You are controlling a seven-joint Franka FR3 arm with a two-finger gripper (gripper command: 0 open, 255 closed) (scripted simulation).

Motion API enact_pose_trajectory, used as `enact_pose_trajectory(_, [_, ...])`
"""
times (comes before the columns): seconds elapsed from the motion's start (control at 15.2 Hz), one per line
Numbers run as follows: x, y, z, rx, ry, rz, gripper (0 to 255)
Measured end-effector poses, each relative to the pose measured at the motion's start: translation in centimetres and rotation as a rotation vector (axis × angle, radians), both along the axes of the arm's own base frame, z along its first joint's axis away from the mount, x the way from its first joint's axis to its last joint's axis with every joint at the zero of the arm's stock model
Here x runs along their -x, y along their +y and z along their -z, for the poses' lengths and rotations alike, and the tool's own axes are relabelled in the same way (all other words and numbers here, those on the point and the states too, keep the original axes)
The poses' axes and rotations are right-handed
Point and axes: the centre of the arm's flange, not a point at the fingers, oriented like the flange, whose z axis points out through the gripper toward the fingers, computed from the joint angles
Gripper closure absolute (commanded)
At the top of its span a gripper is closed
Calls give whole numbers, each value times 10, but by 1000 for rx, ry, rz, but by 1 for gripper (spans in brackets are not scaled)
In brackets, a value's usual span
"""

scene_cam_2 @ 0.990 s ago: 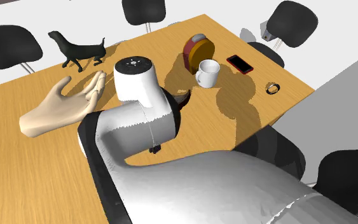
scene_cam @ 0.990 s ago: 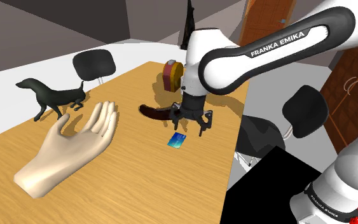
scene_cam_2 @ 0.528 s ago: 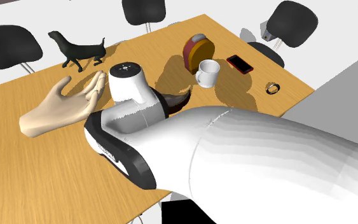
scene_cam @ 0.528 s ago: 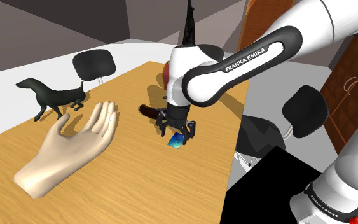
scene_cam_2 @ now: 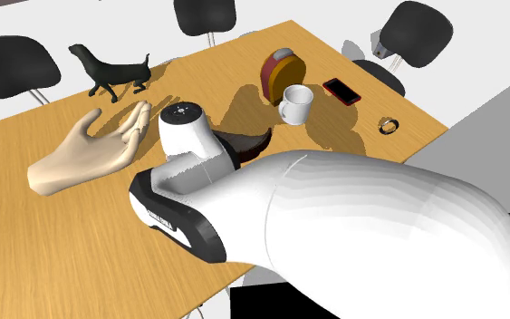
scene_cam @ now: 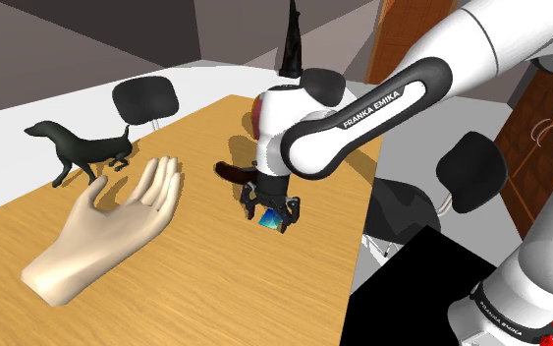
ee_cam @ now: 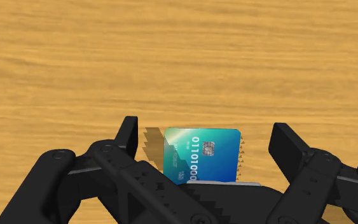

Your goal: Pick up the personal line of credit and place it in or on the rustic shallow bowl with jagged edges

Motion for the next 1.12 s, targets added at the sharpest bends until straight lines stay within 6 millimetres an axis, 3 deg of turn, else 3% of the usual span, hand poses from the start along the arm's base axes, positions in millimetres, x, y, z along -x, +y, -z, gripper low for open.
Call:
enact_pose_trajectory(0.2, [0,0,0,0,0,0,0])
enact_pose_trajectory(0.26, [0,0,0,0,0,0,255])
enact_pose_trajectory(0.92, [0,1,-2,0,-3,-1,255])
enact_pose_trajectory(1.12, [0,1,-11,0,-1,0,255])
